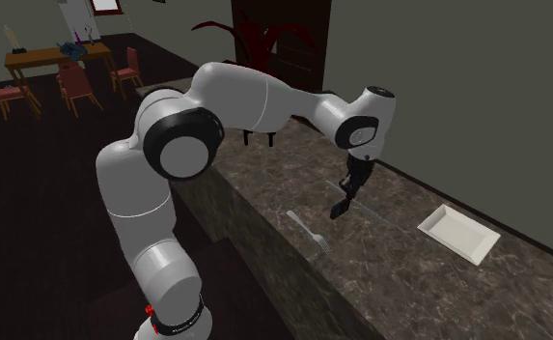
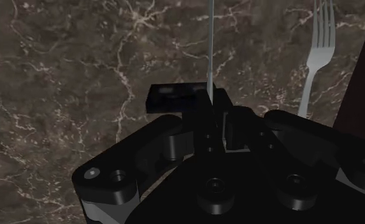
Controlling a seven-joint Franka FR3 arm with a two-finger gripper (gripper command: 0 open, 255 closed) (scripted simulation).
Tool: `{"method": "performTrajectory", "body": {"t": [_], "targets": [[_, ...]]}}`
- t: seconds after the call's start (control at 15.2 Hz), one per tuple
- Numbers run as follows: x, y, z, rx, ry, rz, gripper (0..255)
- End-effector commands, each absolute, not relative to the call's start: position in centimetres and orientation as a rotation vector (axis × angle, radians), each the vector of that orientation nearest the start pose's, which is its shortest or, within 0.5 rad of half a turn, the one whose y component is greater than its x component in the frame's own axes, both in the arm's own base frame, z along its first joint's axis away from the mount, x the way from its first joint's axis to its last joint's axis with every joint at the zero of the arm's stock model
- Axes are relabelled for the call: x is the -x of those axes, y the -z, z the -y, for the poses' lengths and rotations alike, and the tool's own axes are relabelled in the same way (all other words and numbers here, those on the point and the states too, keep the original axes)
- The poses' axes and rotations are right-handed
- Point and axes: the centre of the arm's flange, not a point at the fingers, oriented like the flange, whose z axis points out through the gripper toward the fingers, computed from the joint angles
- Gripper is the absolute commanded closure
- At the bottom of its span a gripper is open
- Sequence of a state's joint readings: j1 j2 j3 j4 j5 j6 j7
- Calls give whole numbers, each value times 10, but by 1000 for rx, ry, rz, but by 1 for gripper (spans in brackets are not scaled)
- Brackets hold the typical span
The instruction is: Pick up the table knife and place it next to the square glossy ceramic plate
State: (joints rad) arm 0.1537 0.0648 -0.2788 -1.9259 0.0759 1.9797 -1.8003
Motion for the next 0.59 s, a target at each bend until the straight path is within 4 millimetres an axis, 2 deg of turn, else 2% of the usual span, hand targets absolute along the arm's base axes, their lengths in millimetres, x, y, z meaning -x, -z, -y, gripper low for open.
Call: {"method": "performTrajectory", "body": {"t": [0.0,0.33,0.4,0.53], "targets": [[-580,-457,90,-2160,-60,-2330,255],[-606,-459,151,-2160,-60,-2330,255],[-610,-459,159,-2160,-60,-2330,255],[-610,-448,159,-2160,-60,-2330,255]]}}
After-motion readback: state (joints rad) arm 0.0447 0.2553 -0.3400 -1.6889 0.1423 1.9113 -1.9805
